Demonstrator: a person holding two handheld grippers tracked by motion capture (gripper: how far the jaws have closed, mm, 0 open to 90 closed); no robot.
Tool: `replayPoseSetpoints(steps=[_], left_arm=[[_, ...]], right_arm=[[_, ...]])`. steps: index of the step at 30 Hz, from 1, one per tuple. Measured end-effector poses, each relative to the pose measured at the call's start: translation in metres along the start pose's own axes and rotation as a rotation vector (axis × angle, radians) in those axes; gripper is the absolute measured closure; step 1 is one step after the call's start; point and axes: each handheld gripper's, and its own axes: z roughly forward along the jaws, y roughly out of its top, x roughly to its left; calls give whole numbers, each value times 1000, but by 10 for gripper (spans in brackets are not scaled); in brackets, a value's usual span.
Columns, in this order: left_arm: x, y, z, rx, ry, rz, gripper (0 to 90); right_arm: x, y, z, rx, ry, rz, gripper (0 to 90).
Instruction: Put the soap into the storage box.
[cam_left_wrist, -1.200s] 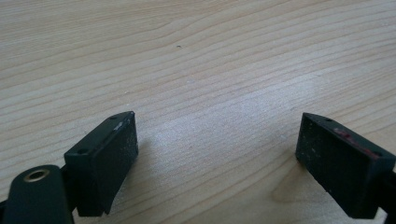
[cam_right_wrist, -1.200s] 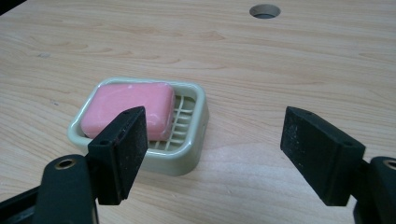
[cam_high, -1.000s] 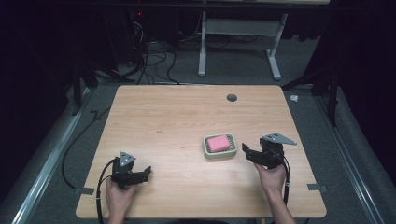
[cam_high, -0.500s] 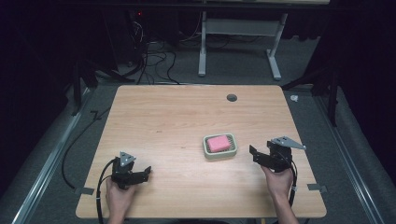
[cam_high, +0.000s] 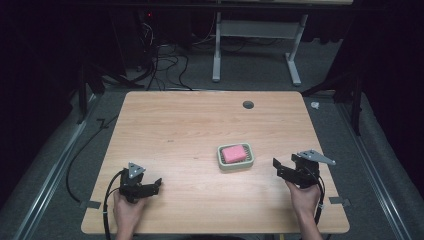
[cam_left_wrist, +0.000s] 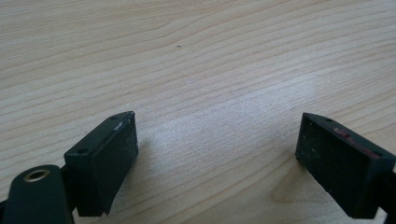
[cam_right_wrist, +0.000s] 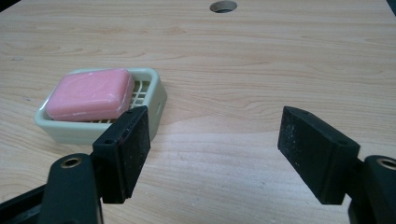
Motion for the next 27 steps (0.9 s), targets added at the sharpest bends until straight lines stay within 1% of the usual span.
replayPoseSetpoints(steps=[3,14,16,20,27], left_arm=[[0,0,0,0,0,0,132],[0,0,0,0,0,0,133],[0,0,0,-1,0,-2,133],[0,0,0,-1,0,-2,133],[0,0,0,-1,0,-2,133]], right_arm=[[-4,-3,-2,-1,-7,11,266],[-13,-11,-6,-5,-30,25,269],[-14,-13,-6,2,-27,31,269],[-17,-15,-5,8,-34,22,270],[-22,-21,-3,21,-56,38,274]])
